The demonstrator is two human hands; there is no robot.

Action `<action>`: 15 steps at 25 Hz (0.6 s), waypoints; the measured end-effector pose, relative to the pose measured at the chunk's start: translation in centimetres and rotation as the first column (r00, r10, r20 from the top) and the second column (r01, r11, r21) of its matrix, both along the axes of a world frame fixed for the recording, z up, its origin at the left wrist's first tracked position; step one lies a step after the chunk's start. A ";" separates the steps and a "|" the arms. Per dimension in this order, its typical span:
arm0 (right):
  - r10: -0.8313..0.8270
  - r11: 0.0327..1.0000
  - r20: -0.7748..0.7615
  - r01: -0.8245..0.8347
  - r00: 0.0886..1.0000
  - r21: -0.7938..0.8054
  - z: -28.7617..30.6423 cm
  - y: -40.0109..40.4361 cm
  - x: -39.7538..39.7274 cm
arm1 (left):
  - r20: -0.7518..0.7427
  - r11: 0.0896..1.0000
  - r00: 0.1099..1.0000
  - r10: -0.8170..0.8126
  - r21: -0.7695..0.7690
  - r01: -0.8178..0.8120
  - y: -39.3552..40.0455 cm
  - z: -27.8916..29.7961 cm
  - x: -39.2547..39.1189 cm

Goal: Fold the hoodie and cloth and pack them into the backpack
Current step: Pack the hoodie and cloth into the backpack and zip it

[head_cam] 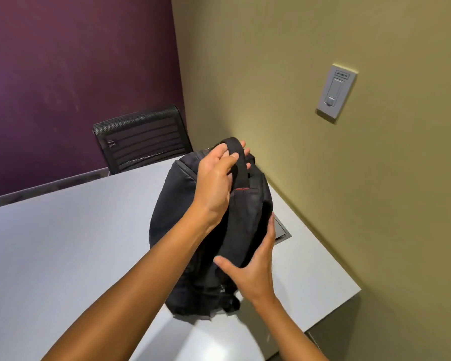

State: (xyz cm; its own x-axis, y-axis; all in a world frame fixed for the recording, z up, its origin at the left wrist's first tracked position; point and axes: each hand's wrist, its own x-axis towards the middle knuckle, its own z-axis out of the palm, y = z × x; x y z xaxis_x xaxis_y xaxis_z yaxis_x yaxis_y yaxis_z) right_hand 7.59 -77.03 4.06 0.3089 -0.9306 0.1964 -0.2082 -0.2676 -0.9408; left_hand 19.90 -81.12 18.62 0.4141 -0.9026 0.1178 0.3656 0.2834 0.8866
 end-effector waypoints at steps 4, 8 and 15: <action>-0.076 0.989 -0.051 0.082 0.996 0.126 -0.2 -1.9 -1.7 | 0.028 0.995 0.995 -0.096 -0.038 0.097 -1.9 0.1 -2.6; -0.076 0.993 0.054 0.071 0.996 0.095 -0.6 -6.2 -6.3 | 0.035 0.982 0.982 -0.184 -0.030 0.185 -4.2 0.7 -5.9; -0.258 0.966 0.081 0.257 0.963 0.024 -0.8 -12.2 -14.2 | 0.122 0.947 0.941 -0.316 -0.023 0.321 -9.7 0.4 -13.9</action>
